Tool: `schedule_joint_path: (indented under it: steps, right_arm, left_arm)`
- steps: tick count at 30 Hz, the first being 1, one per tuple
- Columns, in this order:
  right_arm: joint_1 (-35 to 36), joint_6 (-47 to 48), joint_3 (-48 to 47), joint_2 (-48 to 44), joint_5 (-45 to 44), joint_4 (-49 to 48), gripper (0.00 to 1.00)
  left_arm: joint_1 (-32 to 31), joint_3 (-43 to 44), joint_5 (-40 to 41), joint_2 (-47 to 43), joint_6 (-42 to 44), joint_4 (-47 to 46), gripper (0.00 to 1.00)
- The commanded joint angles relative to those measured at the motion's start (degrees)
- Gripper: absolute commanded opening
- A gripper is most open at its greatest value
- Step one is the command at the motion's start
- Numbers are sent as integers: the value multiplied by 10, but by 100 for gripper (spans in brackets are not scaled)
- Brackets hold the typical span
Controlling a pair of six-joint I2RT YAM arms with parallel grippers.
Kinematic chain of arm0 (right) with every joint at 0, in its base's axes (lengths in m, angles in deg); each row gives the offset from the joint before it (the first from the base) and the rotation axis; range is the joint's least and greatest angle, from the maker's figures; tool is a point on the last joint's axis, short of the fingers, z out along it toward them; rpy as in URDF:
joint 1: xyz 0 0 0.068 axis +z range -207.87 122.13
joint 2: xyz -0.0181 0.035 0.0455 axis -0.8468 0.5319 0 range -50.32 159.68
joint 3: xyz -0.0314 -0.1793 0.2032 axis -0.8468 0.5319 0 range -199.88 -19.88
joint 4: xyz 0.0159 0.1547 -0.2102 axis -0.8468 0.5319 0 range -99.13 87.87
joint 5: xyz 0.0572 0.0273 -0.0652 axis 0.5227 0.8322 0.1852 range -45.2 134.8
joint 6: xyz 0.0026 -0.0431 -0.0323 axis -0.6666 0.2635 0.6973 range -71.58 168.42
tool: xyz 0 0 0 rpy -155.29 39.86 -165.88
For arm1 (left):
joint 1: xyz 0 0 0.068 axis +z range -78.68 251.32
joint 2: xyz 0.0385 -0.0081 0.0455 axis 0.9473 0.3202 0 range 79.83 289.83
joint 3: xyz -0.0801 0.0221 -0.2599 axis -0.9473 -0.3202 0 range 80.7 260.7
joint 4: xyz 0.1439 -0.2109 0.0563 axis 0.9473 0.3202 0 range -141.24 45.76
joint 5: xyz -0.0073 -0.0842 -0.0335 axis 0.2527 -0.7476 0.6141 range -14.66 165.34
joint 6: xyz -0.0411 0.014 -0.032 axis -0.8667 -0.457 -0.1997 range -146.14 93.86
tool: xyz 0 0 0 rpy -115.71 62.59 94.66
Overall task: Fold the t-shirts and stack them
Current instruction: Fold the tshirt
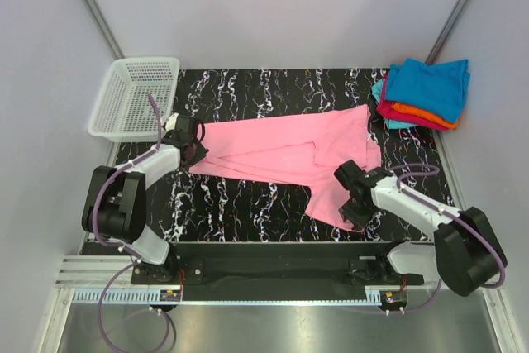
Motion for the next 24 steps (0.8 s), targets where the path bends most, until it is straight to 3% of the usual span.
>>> schedule_joint_path:
  steps: [1, 10, 13, 14, 15, 24]
  right_arm:
    - [6, -12, -36, 31, -52, 21, 44]
    - [6, 4, -48, 72, -66, 18, 34]
    - [5, 8, -51, 78, -67, 20, 19]
    - [5, 10, -54, 80, -68, 19, 2]
    - [6, 13, -54, 82, -70, 19, 0]
    - [5, 37, -115, 59, -130, 84, 0]
  left_arm:
    - [1, -6, -3, -28, 7, -22, 0]
    - [1, -7, -5, -38, 9, -21, 0]
    - [1, -7, -6, -42, 8, -21, 0]
    - [1, -7, -6, -44, 9, -21, 0]
    - [1, -7, -5, -46, 9, -21, 0]
    - [0, -8, -5, -57, 7, -16, 0]
